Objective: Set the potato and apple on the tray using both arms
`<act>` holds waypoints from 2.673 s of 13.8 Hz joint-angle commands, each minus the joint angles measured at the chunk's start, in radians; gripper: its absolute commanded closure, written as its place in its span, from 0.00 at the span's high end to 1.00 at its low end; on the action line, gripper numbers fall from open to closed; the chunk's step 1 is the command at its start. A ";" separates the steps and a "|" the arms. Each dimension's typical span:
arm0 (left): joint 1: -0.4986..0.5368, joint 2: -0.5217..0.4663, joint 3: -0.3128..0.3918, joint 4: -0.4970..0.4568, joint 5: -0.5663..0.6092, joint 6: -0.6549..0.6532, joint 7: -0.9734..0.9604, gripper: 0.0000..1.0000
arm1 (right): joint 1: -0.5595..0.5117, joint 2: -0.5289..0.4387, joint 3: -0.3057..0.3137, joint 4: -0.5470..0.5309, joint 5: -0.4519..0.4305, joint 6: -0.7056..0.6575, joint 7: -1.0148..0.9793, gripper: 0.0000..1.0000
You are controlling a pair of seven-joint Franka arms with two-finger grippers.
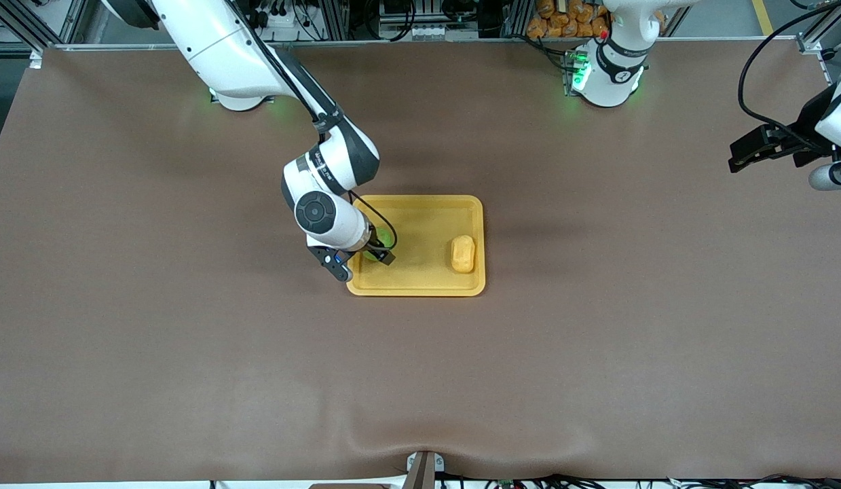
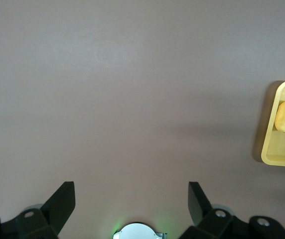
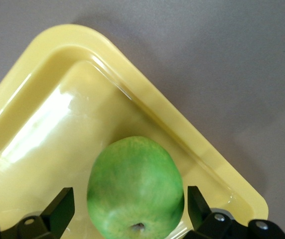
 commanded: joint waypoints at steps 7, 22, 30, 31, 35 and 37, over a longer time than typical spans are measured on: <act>-0.108 -0.050 0.123 -0.046 -0.018 -0.002 0.022 1.00 | -0.032 -0.004 -0.017 0.157 0.004 -0.241 -0.001 1.00; -0.106 -0.050 0.074 -0.044 -0.049 -0.006 0.047 1.00 | -0.131 -0.088 -0.016 0.357 -0.150 -0.621 -0.003 1.00; -0.103 -0.060 0.074 -0.047 -0.049 -0.023 0.050 1.00 | -0.255 -0.157 -0.005 0.468 -0.166 -0.820 -0.248 1.00; -0.103 -0.062 0.074 -0.049 -0.049 -0.025 0.048 1.00 | -0.256 -0.181 -0.012 0.468 -0.177 -0.819 -0.277 1.00; -0.099 -0.071 0.074 -0.055 -0.049 -0.031 0.048 1.00 | -0.324 -0.249 -0.011 0.465 -0.207 -0.861 -0.438 1.00; -0.099 -0.071 0.074 -0.053 -0.049 -0.036 0.042 1.00 | -0.361 -0.295 -0.014 0.460 -0.210 -0.888 -0.521 1.00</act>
